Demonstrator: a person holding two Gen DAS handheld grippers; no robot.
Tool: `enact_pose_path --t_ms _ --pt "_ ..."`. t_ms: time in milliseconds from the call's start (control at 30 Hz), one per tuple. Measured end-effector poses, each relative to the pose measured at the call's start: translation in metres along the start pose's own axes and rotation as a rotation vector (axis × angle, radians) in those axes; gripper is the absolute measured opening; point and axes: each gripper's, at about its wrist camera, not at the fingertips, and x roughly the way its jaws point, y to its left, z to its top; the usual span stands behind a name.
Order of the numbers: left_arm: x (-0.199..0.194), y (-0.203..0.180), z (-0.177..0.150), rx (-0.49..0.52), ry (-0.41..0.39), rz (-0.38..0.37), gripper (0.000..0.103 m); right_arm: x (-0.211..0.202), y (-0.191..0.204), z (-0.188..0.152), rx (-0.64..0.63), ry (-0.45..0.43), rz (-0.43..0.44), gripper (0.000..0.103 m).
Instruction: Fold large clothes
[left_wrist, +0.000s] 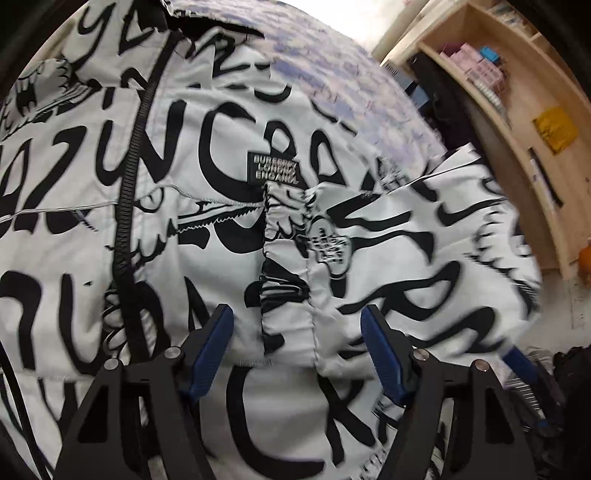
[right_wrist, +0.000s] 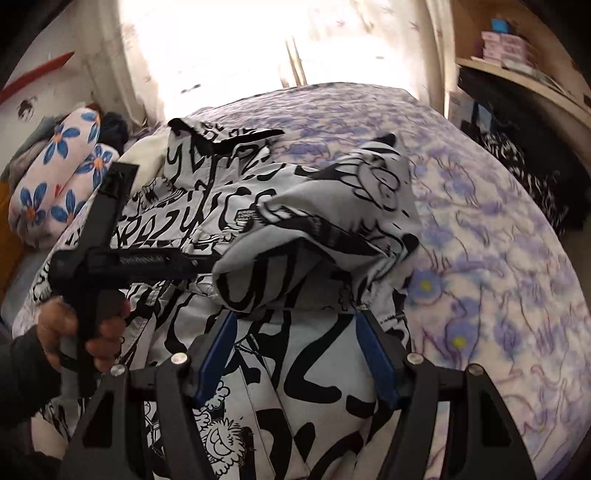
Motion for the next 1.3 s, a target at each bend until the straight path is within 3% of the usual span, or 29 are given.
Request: enact_pose_path --t_ms 133,167,200,300,367,500,567,667,733,767,800,867,1000,1067,1200,1233,1267,1300 --pt "0.019 -0.016 0.005 0.058 -0.008 0.094 0.07 0.002 -0.009 -0.006 0.039 0.015 0.018 0.067" --pt "0.022 -0.023 0.007 0.08 -0.012 0.119 0.066 0.004 -0.011 -0.007 0.05 0.02 0.019 0.067" --pt "0.026 -0.033 0.008 0.118 -0.015 0.152 0.035 0.007 -0.011 -0.008 0.059 0.028 0.015 0.067" --pt "0.025 -0.06 0.012 0.224 -0.031 0.25 0.013 0.011 -0.015 -0.01 0.086 0.045 0.003 0.067" --pt "0.003 -0.079 0.019 0.294 -0.095 0.248 0.011 0.01 -0.016 -0.009 0.1 0.048 0.001 0.067" --pt "-0.081 -0.098 0.046 0.365 -0.334 0.27 0.011 0.003 -0.019 -0.008 0.097 0.029 -0.022 0.067" --pt "-0.124 -0.088 0.059 0.349 -0.436 0.287 0.011 0.002 -0.02 -0.007 0.087 0.019 -0.049 0.067" --pt "-0.165 -0.057 0.069 0.31 -0.518 0.324 0.015 0.005 -0.02 -0.006 0.072 0.016 -0.085 0.067" --pt "-0.165 -0.028 0.071 0.274 -0.489 0.353 0.037 0.011 -0.02 -0.005 0.063 0.027 -0.099 0.067" --pt "-0.157 -0.006 0.07 0.233 -0.44 0.376 0.064 0.014 -0.019 -0.005 0.059 0.034 -0.104 0.067" --pt "-0.147 0.012 0.067 0.193 -0.4 0.398 0.077 0.019 -0.019 -0.004 0.056 0.043 -0.11 0.067" --pt "-0.117 0.054 0.057 0.11 -0.292 0.427 0.077 0.027 -0.02 -0.003 0.042 0.067 -0.119 0.067" --pt "-0.066 0.108 0.032 -0.017 -0.111 0.403 0.076 0.051 -0.018 0.0 -0.028 0.125 -0.182 0.067" --pt "-0.064 0.121 0.018 -0.048 -0.116 0.359 0.076 0.064 -0.02 0.002 -0.048 0.171 -0.201 0.067" --pt "-0.061 0.124 0.027 -0.093 -0.149 0.288 0.075 0.084 -0.019 0.002 -0.079 0.24 -0.233 0.067" --pt "-0.061 0.124 0.023 -0.09 -0.146 0.283 0.068 0.089 -0.02 0.002 -0.088 0.254 -0.238 0.067" --pt "-0.057 0.122 0.027 -0.075 -0.138 0.284 0.037 0.091 -0.019 0.001 -0.093 0.252 -0.242 0.065" --pt "-0.05 0.116 0.031 -0.047 -0.105 0.268 0.02 0.089 -0.021 0.002 -0.08 0.237 -0.236 0.049"
